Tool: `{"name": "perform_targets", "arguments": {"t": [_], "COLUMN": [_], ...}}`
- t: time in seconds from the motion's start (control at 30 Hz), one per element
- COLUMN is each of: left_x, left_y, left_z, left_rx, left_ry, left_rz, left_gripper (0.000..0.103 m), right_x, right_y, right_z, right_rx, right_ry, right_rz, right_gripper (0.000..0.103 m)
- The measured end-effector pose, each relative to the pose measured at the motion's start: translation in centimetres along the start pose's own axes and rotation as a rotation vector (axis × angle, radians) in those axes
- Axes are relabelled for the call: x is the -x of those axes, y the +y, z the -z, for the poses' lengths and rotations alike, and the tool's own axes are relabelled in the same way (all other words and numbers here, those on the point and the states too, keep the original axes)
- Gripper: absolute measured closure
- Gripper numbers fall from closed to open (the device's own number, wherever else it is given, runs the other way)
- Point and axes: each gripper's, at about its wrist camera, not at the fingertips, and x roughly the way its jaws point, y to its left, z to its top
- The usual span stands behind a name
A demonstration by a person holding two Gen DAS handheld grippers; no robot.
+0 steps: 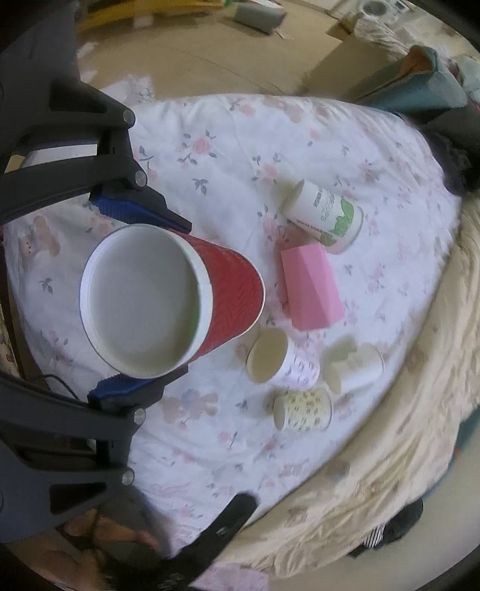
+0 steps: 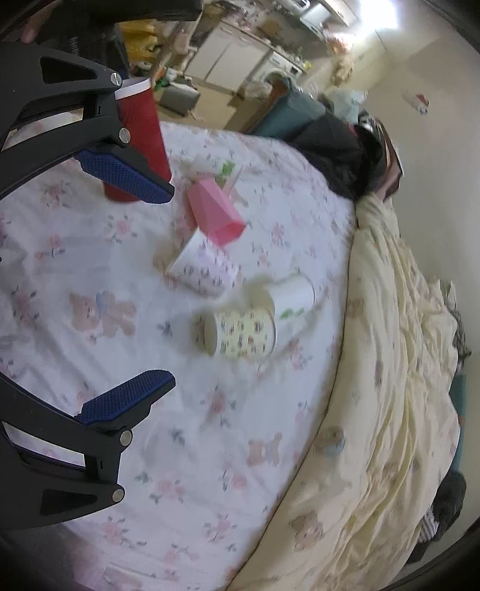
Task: Flip cup upside down
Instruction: 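Rotate the left tool to turn the red cup rim downward, then lower the inverted red cup onto the bed and open the left tool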
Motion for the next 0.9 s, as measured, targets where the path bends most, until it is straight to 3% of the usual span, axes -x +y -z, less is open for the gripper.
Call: {"name": "perform_targets", "arguments": {"t": [0.3,0.43,0.9], "left_x": [-4.0,-6.1,-7.7], "left_y": [-1.5,-1.6,-1.8], "left_z": [-3.2,-3.9,-6.5], "left_rx": [0.021,0.04,0.032], "left_ry": [0.102,0.149,0.131], "left_rz": [-0.105,-0.115,-0.133], "left_gripper": [0.039,0.039,0.038], "right_x": [-0.3,-0.5,-1.4], "right_y": [-1.5,-1.3,-1.1], "right_z": [-0.3,-0.4,-0.2], "right_rx": [-0.067,-0.055,-0.064], "right_ry": [0.031,0.038,0.086], "right_rz": [-0.005,-0.005,-0.04], "right_gripper": [0.009,0.009,0.009]}}
